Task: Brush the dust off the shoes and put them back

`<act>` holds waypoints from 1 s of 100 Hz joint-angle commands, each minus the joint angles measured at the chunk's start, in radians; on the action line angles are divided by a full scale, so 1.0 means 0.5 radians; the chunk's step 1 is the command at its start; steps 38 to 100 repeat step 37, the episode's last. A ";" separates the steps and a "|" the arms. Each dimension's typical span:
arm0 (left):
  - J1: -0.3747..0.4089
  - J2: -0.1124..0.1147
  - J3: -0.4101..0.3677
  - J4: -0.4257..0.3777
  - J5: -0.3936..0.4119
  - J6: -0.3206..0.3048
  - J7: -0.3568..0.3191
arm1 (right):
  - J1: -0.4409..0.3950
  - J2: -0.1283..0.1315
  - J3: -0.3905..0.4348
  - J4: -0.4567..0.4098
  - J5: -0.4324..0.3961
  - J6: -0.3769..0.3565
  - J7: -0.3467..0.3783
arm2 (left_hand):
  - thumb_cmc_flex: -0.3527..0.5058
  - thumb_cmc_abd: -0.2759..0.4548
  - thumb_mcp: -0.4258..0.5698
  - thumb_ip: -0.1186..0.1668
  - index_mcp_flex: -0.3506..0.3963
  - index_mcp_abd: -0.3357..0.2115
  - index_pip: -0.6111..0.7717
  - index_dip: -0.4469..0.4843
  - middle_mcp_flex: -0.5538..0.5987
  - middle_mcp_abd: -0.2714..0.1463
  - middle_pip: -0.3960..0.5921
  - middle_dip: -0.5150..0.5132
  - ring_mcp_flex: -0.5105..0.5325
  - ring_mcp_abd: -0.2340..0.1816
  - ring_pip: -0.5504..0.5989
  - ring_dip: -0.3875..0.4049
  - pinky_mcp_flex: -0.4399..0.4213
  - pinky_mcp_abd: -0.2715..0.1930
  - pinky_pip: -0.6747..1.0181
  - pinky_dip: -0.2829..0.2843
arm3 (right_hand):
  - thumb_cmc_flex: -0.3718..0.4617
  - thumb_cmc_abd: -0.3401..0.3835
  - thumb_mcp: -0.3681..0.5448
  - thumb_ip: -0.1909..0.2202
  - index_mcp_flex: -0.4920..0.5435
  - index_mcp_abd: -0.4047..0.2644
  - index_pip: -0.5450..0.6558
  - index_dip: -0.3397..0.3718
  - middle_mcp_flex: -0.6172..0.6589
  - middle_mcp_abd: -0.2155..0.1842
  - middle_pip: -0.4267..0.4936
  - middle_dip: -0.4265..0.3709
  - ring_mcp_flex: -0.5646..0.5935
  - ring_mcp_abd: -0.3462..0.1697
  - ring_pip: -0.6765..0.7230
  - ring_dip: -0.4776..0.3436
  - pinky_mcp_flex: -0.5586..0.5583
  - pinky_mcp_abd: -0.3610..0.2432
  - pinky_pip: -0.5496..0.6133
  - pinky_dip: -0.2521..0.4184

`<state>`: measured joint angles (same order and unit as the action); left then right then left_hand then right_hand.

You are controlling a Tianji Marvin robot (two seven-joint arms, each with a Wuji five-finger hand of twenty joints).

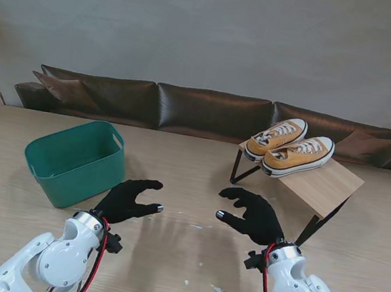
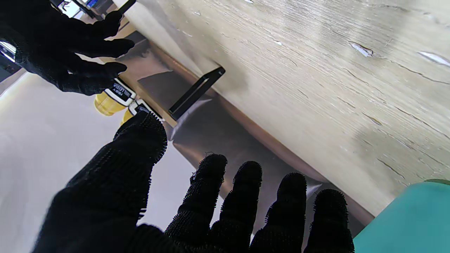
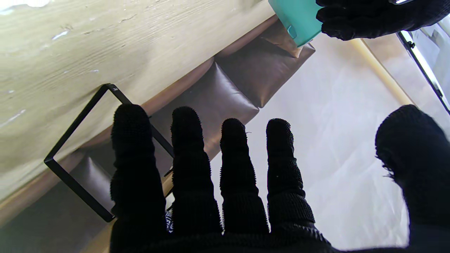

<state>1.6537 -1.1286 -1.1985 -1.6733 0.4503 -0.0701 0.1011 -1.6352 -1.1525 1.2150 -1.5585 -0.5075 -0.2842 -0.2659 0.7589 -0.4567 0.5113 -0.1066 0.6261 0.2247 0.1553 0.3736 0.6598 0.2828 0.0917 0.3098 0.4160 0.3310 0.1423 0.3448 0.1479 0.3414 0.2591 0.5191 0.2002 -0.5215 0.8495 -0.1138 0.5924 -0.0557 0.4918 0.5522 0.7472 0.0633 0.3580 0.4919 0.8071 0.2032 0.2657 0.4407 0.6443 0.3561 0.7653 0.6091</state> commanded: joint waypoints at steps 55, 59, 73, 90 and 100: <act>0.026 -0.010 -0.013 -0.046 -0.026 0.001 -0.064 | 0.007 -0.015 -0.004 0.020 0.010 0.015 0.019 | -0.006 -0.048 -0.080 0.056 -0.024 -0.054 -0.026 -0.027 -0.057 -0.057 -0.012 -0.035 -0.063 -0.034 -0.031 -0.041 -0.026 -0.074 -0.089 0.053 | 0.022 -0.032 0.071 0.051 -0.060 -0.056 -0.038 -0.023 -0.068 -0.011 -0.021 -0.030 -0.061 -0.033 -0.013 -0.028 -0.661 -0.066 -0.070 0.003; 0.026 -0.010 -0.013 -0.046 -0.026 0.001 -0.064 | 0.007 -0.015 -0.004 0.020 0.010 0.015 0.019 | -0.006 -0.048 -0.080 0.056 -0.024 -0.054 -0.026 -0.027 -0.057 -0.057 -0.012 -0.035 -0.063 -0.034 -0.031 -0.041 -0.026 -0.074 -0.089 0.053 | 0.022 -0.032 0.071 0.051 -0.060 -0.056 -0.038 -0.023 -0.068 -0.011 -0.021 -0.030 -0.061 -0.033 -0.013 -0.028 -0.661 -0.066 -0.070 0.003; 0.026 -0.010 -0.013 -0.046 -0.026 0.001 -0.064 | 0.007 -0.015 -0.004 0.020 0.010 0.015 0.019 | -0.006 -0.048 -0.080 0.056 -0.024 -0.054 -0.026 -0.027 -0.057 -0.057 -0.012 -0.035 -0.063 -0.034 -0.031 -0.041 -0.026 -0.074 -0.089 0.053 | 0.022 -0.032 0.071 0.051 -0.060 -0.056 -0.038 -0.023 -0.068 -0.011 -0.021 -0.030 -0.061 -0.033 -0.013 -0.028 -0.661 -0.066 -0.070 0.003; 0.026 -0.010 -0.013 -0.046 -0.026 0.001 -0.064 | 0.007 -0.015 -0.004 0.020 0.010 0.015 0.019 | -0.006 -0.048 -0.080 0.056 -0.024 -0.054 -0.026 -0.027 -0.057 -0.057 -0.012 -0.035 -0.063 -0.034 -0.031 -0.041 -0.026 -0.074 -0.089 0.053 | 0.022 -0.032 0.071 0.051 -0.060 -0.056 -0.038 -0.023 -0.068 -0.011 -0.021 -0.030 -0.061 -0.033 -0.013 -0.028 -0.661 -0.066 -0.070 0.003; 0.026 -0.010 -0.013 -0.046 -0.026 0.001 -0.064 | 0.007 -0.015 -0.004 0.020 0.010 0.015 0.019 | -0.006 -0.048 -0.080 0.056 -0.024 -0.054 -0.026 -0.027 -0.057 -0.057 -0.012 -0.035 -0.063 -0.034 -0.031 -0.041 -0.026 -0.074 -0.089 0.053 | 0.022 -0.032 0.071 0.051 -0.060 -0.056 -0.038 -0.023 -0.068 -0.011 -0.021 -0.030 -0.061 -0.033 -0.013 -0.028 -0.661 -0.066 -0.070 0.003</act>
